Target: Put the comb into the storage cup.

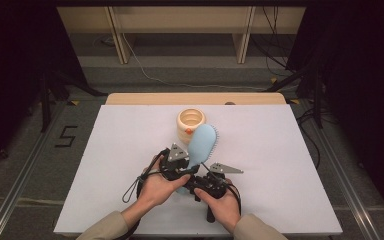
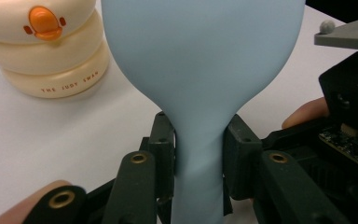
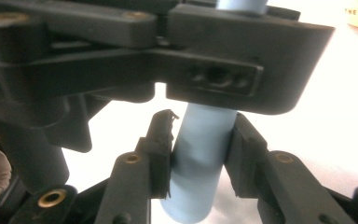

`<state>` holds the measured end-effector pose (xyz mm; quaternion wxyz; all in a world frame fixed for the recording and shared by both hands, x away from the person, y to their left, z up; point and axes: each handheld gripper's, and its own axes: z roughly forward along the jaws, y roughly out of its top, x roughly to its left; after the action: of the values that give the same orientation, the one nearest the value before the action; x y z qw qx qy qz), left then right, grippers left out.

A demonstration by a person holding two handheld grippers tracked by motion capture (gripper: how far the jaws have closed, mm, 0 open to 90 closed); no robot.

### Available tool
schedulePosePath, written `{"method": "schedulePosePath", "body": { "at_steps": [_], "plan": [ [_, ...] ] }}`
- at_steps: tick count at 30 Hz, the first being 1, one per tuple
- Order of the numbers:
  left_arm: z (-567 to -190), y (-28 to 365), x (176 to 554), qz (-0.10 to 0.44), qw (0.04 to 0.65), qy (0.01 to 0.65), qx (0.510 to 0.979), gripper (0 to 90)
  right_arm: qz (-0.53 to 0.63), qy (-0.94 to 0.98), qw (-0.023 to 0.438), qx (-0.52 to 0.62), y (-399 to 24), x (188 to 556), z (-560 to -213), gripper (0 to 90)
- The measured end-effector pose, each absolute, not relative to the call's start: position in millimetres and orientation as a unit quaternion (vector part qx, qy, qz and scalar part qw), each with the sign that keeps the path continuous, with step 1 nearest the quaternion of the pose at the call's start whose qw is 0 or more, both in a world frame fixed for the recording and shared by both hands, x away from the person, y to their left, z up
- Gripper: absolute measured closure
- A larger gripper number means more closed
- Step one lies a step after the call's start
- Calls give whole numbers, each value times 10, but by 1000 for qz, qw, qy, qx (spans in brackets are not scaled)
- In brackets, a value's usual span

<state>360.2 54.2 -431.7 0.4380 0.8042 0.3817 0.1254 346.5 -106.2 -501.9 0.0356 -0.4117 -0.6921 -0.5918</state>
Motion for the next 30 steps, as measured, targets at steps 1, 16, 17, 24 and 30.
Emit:
{"method": "schedulePosePath", "body": {
  "at_steps": [1, 16, 17, 24, 30],
  "plan": [
    [-4315, 542, 3602, 126, 438, 381, 804, 678, -592, -690, 37, -414, -1065, 3465, -5016, 664],
    [-4297, 558, 3622, 137, 445, 363, 807, 566, -598, -658, 86, -450, -1096, 3487, -5025, 670],
    [-4294, 562, 3623, 138, 445, 362, 807, 560, -598, -658, 85, -450, -1099, 3489, -5023, 670],
    [-4251, 592, 3631, 138, 446, 356, 809, 467, -595, -657, 88, -454, -1117, 3500, -5023, 671],
    [-4186, 638, 3625, 134, 441, 352, 815, 405, -594, -656, 89, -457, -1123, 3505, -5022, 671]
  ]
}}
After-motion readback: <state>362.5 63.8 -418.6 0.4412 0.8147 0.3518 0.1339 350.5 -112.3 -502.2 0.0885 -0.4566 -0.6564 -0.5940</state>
